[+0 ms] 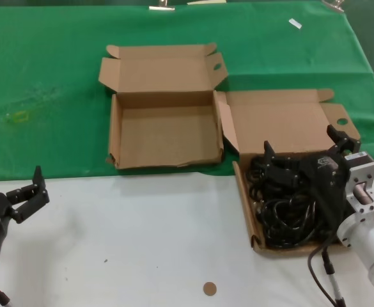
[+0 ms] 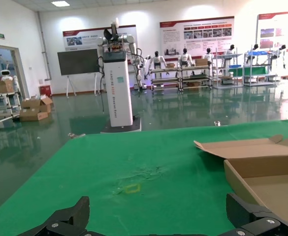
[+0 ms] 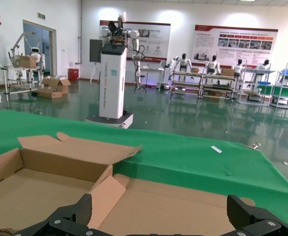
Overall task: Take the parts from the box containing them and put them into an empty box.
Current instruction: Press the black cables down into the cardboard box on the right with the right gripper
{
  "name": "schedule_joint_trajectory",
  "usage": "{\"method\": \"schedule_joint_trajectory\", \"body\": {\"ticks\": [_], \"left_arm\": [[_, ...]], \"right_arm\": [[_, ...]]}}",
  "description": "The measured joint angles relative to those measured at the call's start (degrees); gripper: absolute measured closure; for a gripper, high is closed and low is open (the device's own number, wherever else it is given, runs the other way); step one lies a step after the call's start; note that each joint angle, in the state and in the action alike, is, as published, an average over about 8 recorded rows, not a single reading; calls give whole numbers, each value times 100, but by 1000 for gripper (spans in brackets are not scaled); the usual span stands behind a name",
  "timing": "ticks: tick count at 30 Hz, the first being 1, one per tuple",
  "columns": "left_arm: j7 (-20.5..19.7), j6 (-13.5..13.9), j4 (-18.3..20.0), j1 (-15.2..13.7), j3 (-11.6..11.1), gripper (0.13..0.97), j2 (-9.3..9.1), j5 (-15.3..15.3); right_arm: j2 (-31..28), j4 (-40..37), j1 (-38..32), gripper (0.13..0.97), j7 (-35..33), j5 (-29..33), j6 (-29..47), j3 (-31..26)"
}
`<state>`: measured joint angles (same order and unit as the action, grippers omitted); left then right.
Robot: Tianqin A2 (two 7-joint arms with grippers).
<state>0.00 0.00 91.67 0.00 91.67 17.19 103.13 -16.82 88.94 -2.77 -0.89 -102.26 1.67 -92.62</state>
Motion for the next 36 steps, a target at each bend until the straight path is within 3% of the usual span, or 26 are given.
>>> {"method": "schedule_joint_trajectory", "body": {"ticks": [26,36], "left_arm": [[0,0,0,0,0,132,0,0],[0,0,0,0,0,184,0,0]], "right_arm": [[0,0,0,129,0,0,0,0],[-58,15,2,129,49,-54,-71,-73]]}}
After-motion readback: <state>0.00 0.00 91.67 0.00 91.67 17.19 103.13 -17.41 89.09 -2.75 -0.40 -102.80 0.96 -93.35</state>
